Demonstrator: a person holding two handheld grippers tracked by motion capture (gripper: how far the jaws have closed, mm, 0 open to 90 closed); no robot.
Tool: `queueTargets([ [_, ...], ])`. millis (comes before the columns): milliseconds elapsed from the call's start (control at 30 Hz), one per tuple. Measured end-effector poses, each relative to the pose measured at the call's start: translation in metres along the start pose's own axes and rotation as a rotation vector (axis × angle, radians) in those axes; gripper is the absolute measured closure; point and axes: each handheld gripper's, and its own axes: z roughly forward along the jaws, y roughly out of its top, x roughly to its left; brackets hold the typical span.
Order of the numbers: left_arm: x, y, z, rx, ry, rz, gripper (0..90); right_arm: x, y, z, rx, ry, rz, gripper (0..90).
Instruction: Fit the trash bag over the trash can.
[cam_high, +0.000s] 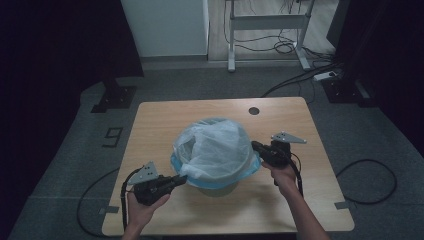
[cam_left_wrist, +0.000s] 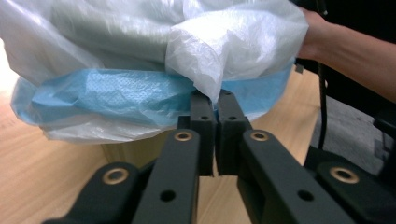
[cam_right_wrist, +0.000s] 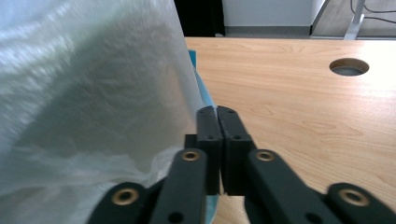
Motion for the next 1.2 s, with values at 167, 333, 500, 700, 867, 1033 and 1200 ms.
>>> queueTargets([
  [167,0.005,-0.007,0.005,0.031,-0.015,-0.015,89.8,-0.001,-0.010,0.007,0.035,-0.003,-0.014,89.2],
  [333,0.009,-0.014,0.013,0.068,-0.016,-0.026,89.9,-0.003,-0.020,0.012,0.065,-0.008,-0.006,89.2],
  [500,0.012,-0.021,0.022,0.117,-0.020,-0.039,90.0,-0.007,-0.029,0.014,0.085,-0.003,0.002,89.2],
  [700,0.012,-0.022,0.030,0.158,-0.005,-0.035,89.9,-0.011,-0.036,0.013,0.098,-0.004,0.013,89.2],
  [867,0.007,-0.022,0.022,0.115,0.051,-0.021,66.1,-0.013,-0.031,0.002,0.030,-0.008,0.042,60.2],
  [1033,0.001,-0.022,0.009,0.059,0.052,-0.021,38.1,-0.011,-0.019,-0.016,-0.043,-0.013,0.065,38.0],
  [1200,-0.004,-0.021,-0.006,0.023,0.047,-0.009,31.2,-0.011,-0.014,-0.033,-0.085,0.001,0.043,36.1],
])
